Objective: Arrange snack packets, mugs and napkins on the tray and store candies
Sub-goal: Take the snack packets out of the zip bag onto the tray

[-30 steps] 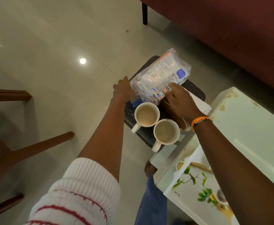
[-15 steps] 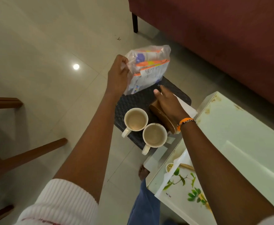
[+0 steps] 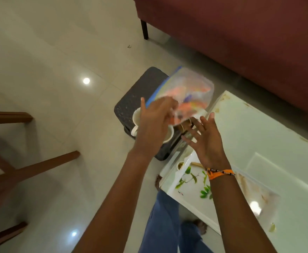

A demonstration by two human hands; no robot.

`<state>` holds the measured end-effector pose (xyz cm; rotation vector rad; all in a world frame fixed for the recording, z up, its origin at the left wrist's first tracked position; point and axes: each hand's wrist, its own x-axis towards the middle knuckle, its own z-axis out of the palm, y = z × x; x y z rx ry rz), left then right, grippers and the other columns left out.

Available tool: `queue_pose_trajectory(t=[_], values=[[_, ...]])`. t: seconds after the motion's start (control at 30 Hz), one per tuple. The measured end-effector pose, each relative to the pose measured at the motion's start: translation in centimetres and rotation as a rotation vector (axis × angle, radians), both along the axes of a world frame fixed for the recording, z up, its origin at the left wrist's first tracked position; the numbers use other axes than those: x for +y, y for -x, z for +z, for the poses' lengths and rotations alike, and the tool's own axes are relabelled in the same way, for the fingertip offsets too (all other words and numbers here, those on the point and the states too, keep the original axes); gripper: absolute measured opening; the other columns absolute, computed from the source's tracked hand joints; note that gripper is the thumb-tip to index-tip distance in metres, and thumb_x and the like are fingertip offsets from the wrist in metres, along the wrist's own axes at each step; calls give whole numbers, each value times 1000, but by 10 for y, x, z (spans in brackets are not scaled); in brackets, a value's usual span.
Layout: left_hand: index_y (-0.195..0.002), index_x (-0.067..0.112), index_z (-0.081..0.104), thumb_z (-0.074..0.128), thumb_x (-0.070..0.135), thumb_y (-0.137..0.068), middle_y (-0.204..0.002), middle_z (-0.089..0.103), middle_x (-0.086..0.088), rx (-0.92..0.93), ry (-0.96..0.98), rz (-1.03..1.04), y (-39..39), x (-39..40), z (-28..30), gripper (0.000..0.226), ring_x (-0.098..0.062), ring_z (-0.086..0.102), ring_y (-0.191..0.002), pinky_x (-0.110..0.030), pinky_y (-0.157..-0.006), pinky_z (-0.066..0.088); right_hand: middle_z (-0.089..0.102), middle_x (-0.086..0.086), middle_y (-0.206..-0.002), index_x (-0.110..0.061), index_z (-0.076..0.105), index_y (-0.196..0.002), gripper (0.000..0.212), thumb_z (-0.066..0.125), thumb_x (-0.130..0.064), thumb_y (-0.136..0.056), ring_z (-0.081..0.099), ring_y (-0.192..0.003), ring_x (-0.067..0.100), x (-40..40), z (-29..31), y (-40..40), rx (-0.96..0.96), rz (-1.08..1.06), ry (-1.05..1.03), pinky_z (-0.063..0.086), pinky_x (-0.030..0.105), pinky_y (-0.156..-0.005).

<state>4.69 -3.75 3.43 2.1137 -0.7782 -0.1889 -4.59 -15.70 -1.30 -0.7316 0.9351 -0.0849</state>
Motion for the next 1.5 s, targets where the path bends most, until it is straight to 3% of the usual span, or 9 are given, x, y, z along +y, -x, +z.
queue_pose_trajectory(t=[0.23, 0.4, 0.5, 0.6, 0.73, 0.97, 1.07, 1.2, 1.5], values=[[-83, 16, 74, 73, 1, -70, -101, 74, -2, -201, -182, -436, 173, 3, -7, 20, -29, 63, -110, -71, -98, 27, 65, 2, -62, -11, 57, -108, 20, 57, -17, -88, 62, -46, 11, -14, 18, 106, 1, -64, -215, 50, 19, -41], [-116, 19, 51, 61, 4, -71, -129, 52, -2, 486, 86, -425, 247, 3, 8, 48, -12, 42, -125, -21, -107, 32, 71, 4, -83, -16, 69, -95, 19, 57, -5, -86, 67, -66, 18, -25, 17, 224, 33, 11, 45, 55, 29, -50], [-130, 16, 39, 57, 7, -85, -136, 43, -2, 766, 27, -54, 278, -14, 4, 50, -15, 41, -127, -27, -104, 40, 69, 3, -93, -23, 67, -100, 25, 60, -5, -84, 68, -82, 20, -29, 20, 287, 19, 7, 66, 56, 41, -55], [-121, 13, 48, 56, 26, -90, -119, 54, -4, 841, -327, 13, 311, -32, -7, 35, -20, 53, -107, -29, -84, 42, 66, 10, -105, -10, 54, -123, 40, 58, 0, -85, 66, -93, 25, -23, 24, 327, -3, 44, 142, 59, 46, -68], [-80, 18, 48, 56, 21, -90, -69, 41, 5, 885, -250, 23, 346, -37, -4, 13, -14, 45, -68, -28, -70, 40, 64, 12, -116, -7, 48, -131, 44, 57, -5, -88, 65, -104, 20, -14, 26, 360, 26, -3, 205, 52, 38, -90], [-85, 13, 48, 48, 22, -95, -76, 44, -4, 939, -81, -71, 360, -54, 30, 14, -11, 45, -70, -19, -66, 40, 55, -16, -125, -45, 52, -112, 22, 37, -46, -95, 46, -126, 15, -4, 44, 376, 83, 256, 132, 44, 34, -96], [-97, 8, 55, 47, 28, -96, -90, 58, -9, 1018, -58, -102, 360, -49, 38, 21, -17, 57, -87, -29, -86, 50, 54, -7, -133, -30, 52, -127, 49, 47, -55, -85, 52, -122, 12, 0, 63, 370, 0, 339, 203, 51, 32, -92], [-97, 27, 60, 36, 42, -97, -84, 71, 11, 1214, 76, -73, 358, -39, 40, 29, 0, 68, -77, -17, -65, 56, 57, -1, -126, -16, 52, -123, 46, 65, -34, -83, 63, -106, 14, 6, 80, 360, 77, 365, 408, 57, 33, -85], [-64, 16, 31, 46, -3, -88, -66, 42, -5, 672, -65, 72, 336, -14, 43, 35, -16, 43, -64, -21, -57, 36, 55, 5, -93, -6, 51, -99, 23, 54, 1, -77, 52, -76, 22, -8, 87, 369, 437, 256, 981, 43, 31, -67]])
